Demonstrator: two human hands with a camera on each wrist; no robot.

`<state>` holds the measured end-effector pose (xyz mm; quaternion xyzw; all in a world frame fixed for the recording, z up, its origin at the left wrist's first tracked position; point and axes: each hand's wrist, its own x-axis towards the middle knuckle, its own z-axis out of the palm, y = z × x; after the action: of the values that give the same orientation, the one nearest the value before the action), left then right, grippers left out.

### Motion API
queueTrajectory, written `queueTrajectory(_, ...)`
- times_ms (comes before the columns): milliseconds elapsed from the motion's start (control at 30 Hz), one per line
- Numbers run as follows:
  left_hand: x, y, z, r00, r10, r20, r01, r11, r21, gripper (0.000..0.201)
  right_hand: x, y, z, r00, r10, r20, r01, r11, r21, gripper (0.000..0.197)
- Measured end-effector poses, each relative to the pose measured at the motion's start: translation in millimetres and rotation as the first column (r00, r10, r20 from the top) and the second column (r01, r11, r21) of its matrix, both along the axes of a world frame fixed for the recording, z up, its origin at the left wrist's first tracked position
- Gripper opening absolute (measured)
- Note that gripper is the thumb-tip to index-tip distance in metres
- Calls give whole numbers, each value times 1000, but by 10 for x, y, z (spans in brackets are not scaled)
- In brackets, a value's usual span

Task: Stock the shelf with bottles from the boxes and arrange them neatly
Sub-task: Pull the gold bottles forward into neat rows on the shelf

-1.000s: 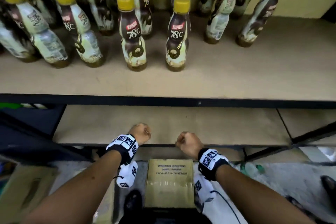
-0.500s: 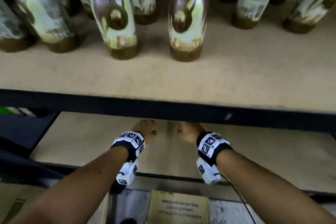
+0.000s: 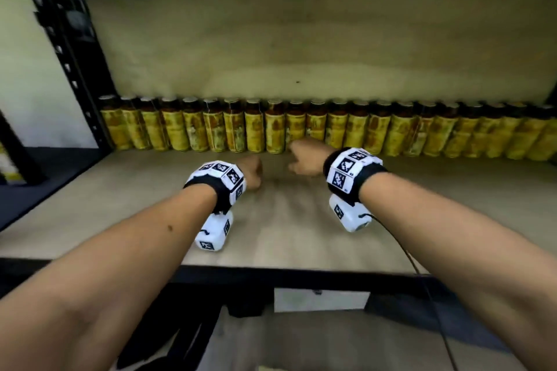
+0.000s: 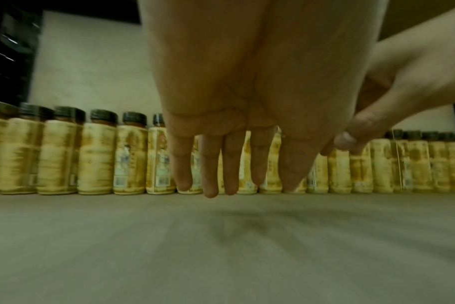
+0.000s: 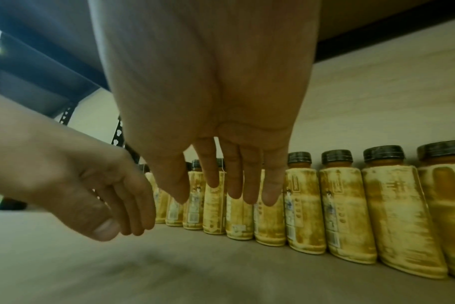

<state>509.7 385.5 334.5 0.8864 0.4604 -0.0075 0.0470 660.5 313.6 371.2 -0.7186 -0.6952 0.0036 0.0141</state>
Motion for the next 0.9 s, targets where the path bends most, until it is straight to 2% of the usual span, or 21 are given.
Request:
queueTrajectory(200,-1032,-599,83,964,107,242,-113,994,11,35,-685,-618,-83,999,27,46,-31,997,77,34)
queueTrajectory(400,-1977,-1203,51,936,254,244,-266,964,13,34,-1331,-1142,-202,995,100,15,-101,988,119,41)
queueTrajectory(533,-2366,-1423,141,920,305,246,-325,945,46,33,-1632,-1285,-153,983,178,50,-183,974,135,40)
queueTrajectory(700,-2554,-1411,258,925,302,231,-325,943,70,35,-1802,-1203,67,974,223,24,-224,960,168,40)
queueTrajectory(900,-2553,-789,313,932,275,235,-310,942,127,35,-1864,-688,59,966,247,-72,-230,954,194,43)
